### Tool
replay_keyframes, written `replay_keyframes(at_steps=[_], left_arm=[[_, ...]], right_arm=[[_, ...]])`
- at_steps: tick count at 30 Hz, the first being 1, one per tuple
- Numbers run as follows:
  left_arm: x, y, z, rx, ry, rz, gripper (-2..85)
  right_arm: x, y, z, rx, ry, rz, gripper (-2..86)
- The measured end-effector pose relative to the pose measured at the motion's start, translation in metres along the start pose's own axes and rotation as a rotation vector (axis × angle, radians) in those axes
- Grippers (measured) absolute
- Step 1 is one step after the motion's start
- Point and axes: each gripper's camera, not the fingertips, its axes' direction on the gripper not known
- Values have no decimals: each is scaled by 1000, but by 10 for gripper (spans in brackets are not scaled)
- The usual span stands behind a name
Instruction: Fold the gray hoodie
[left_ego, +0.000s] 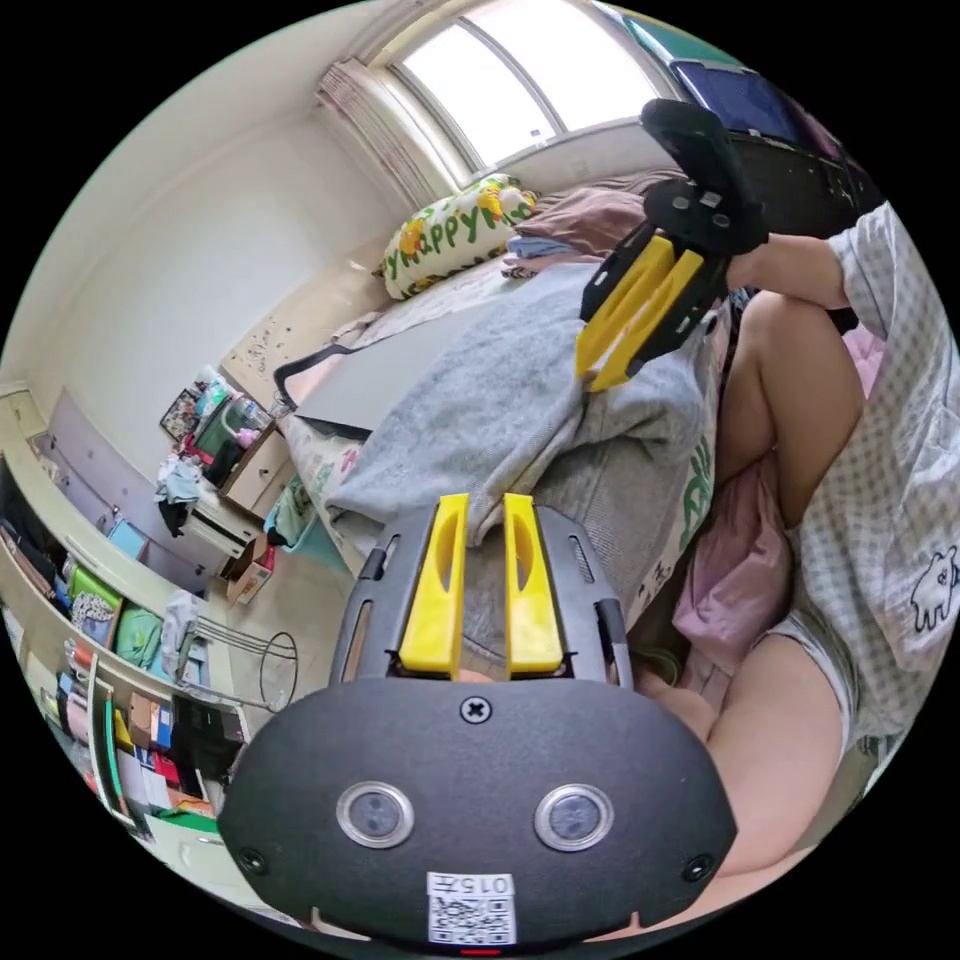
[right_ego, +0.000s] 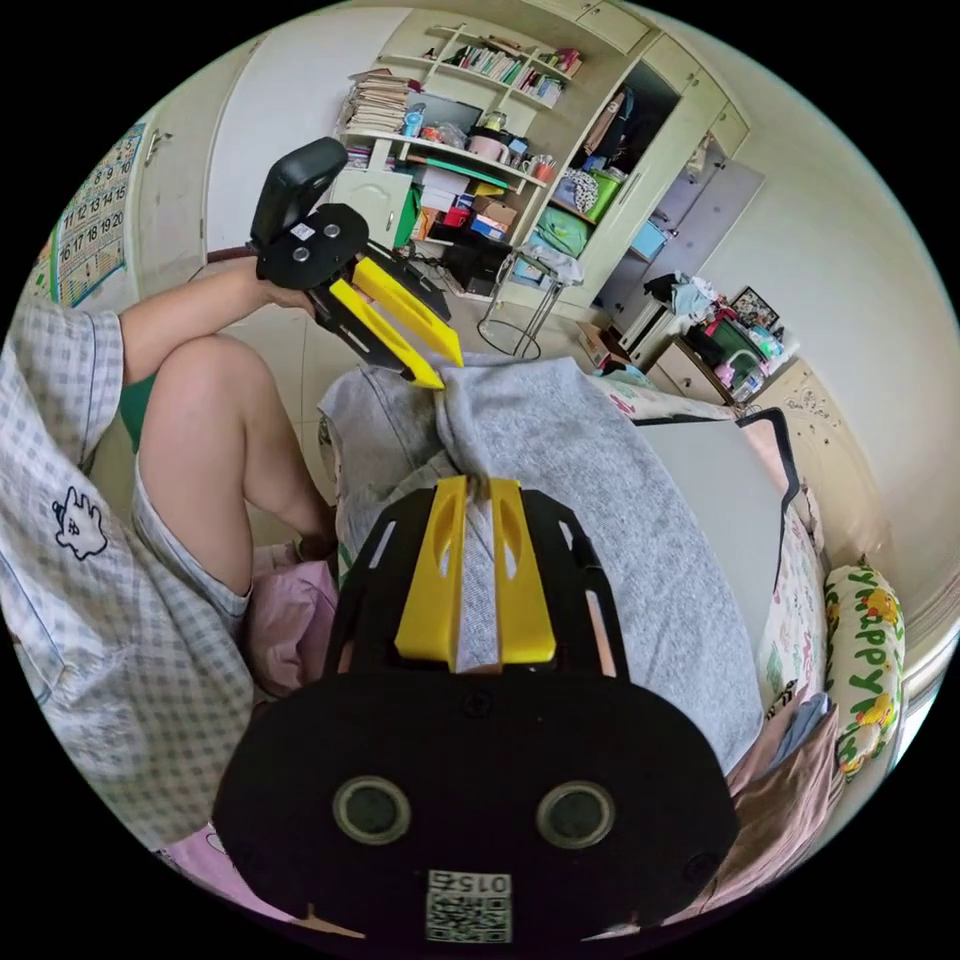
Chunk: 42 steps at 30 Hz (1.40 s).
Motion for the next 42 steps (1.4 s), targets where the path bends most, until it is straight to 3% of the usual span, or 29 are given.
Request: replay_keyframes(at_steps=[7,11,13,17,20,34,42], left_arm=[[25,11,16,-23,-30,65,5],[34,30,44,-200,-161,91,0],[26,37,42,-147,-127,24,1],[11,44,11,149,-4,-106,30],[27,30,38,59,-16,-21,68],[30,64,99,-94,10,64,8],[13,90,89,-107,53,-1,14]], right_arm=[[2,8,-4,-41,-16,-53,-6],[2,13,-2,-88,22,-70,-9],[2,14,-1,-85,34,-65,-9],[3,15,-10,-54,62,-54,-8],[7,12,-18,-29,68,-42,-6],[39,26,-19,-94,-2,-39,-9],[112,100,-100,3,-227,93,-9]])
